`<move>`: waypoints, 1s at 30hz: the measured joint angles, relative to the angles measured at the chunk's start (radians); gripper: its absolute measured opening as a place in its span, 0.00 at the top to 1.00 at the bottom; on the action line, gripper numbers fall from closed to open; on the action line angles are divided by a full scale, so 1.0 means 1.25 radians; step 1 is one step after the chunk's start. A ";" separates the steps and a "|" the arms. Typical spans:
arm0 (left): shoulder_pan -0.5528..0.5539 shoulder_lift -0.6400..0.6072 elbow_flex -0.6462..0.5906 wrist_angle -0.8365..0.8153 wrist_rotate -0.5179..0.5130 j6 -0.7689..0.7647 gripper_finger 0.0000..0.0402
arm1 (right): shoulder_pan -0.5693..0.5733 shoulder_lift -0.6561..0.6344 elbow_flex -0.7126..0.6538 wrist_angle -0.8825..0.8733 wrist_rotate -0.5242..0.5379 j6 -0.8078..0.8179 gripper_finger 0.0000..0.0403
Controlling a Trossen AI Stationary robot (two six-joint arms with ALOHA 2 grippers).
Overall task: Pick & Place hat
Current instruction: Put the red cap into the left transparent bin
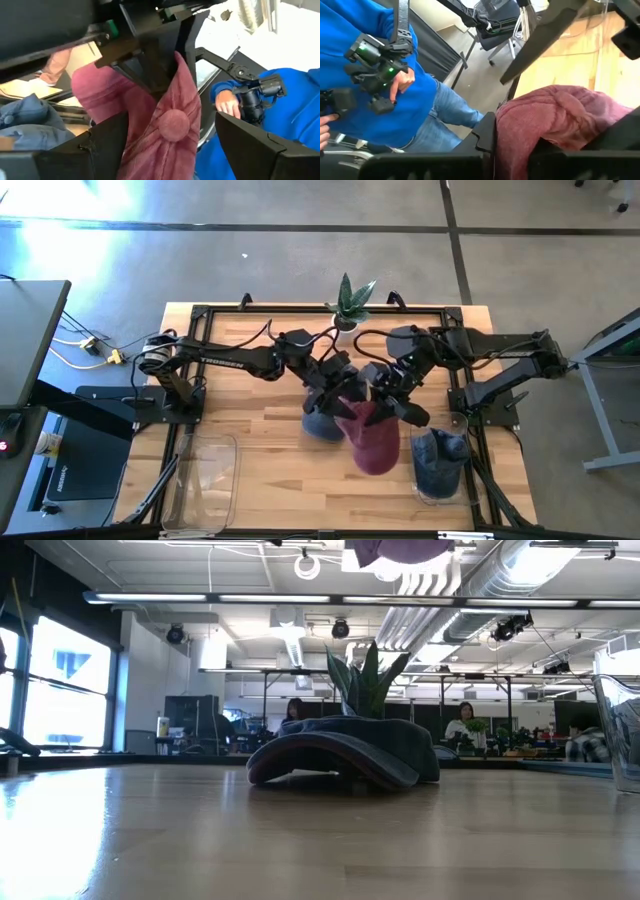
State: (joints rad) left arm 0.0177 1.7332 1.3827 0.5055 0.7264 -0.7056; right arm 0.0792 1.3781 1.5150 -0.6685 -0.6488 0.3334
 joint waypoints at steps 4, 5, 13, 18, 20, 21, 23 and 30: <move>-0.005 0.000 0.000 0.001 0.026 -0.006 0.27 | 0.000 0.000 0.000 -0.009 0.016 -0.021 0.98; -0.006 0.000 0.000 0.004 0.031 -0.006 0.27 | -0.001 0.000 0.000 -0.018 0.022 -0.025 0.99; -0.015 0.000 0.000 0.020 0.050 -0.005 0.27 | -0.002 0.000 0.000 -0.196 0.081 -0.058 0.96; -0.015 0.000 0.000 0.009 0.015 0.004 0.27 | -0.002 0.000 0.000 -0.193 0.095 -0.059 0.97; -0.015 0.000 0.000 -0.012 -0.011 0.020 0.27 | -0.002 0.000 0.000 -0.182 0.096 -0.059 0.99; -0.015 0.000 0.000 -0.021 -0.022 0.027 0.27 | -0.002 0.000 0.000 -0.176 0.095 -0.059 0.99; -0.015 0.000 0.000 -0.035 -0.035 0.040 0.27 | -0.002 0.000 0.000 -0.154 0.096 -0.061 0.99; -0.014 0.000 0.000 -0.051 -0.045 0.059 0.27 | -0.006 0.000 0.000 -0.082 0.102 -0.067 0.97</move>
State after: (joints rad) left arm -0.0002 1.7332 1.3827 0.4415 0.6697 -0.6320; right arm 0.0711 1.3781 1.5150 -0.7707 -0.5217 0.2492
